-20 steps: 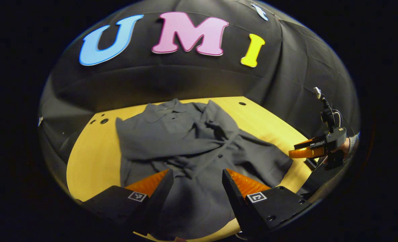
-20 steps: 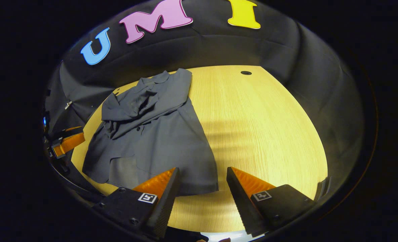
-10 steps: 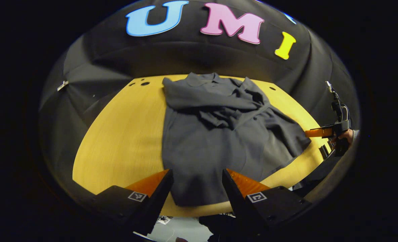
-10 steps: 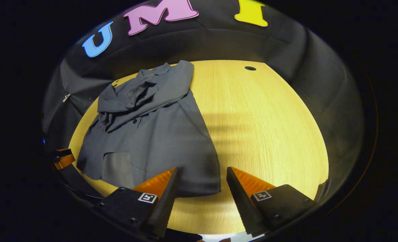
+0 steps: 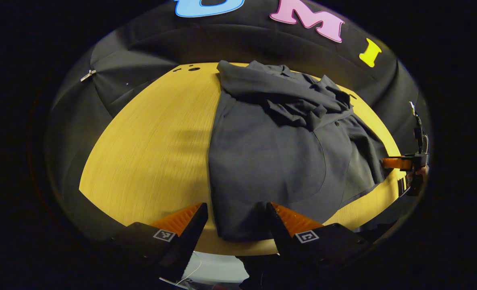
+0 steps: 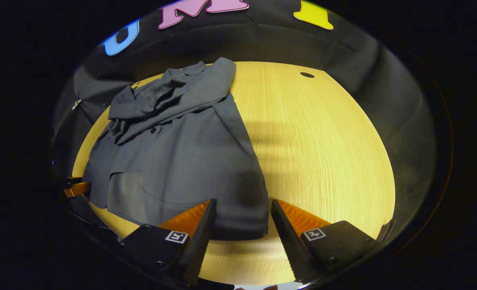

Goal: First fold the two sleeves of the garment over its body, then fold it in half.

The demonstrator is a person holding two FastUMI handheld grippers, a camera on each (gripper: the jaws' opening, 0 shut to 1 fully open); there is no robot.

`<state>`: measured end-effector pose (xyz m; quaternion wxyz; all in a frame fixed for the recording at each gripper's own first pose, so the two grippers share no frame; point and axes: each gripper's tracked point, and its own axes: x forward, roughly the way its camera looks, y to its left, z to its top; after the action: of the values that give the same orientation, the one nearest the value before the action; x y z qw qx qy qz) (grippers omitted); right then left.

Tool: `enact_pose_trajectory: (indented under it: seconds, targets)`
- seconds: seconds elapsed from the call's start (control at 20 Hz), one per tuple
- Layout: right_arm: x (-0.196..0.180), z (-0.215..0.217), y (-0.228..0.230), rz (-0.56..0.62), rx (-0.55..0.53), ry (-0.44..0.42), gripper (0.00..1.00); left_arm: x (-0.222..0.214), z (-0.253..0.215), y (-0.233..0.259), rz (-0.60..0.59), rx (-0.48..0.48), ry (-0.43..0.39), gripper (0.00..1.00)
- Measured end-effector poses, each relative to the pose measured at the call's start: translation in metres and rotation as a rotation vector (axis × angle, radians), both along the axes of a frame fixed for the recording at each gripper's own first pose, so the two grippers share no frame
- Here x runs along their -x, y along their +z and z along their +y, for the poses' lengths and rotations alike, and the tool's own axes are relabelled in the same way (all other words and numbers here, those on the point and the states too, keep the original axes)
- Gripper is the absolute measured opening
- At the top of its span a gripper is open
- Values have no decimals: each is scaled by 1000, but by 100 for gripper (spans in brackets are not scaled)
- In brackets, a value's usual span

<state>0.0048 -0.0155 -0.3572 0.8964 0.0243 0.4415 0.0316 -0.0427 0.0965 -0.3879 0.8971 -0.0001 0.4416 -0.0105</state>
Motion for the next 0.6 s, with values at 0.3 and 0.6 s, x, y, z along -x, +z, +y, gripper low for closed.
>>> enact_pose_trajectory:
  seconds: [0.3,0.6]
  targets:
    - [-1,1,-3,13,21,-22,88,-7,-13,-3,19,-44,-59,80]
    - [-2,35,-1,32,21,123,13,-19,-24,-4,30,-58,-159,8]
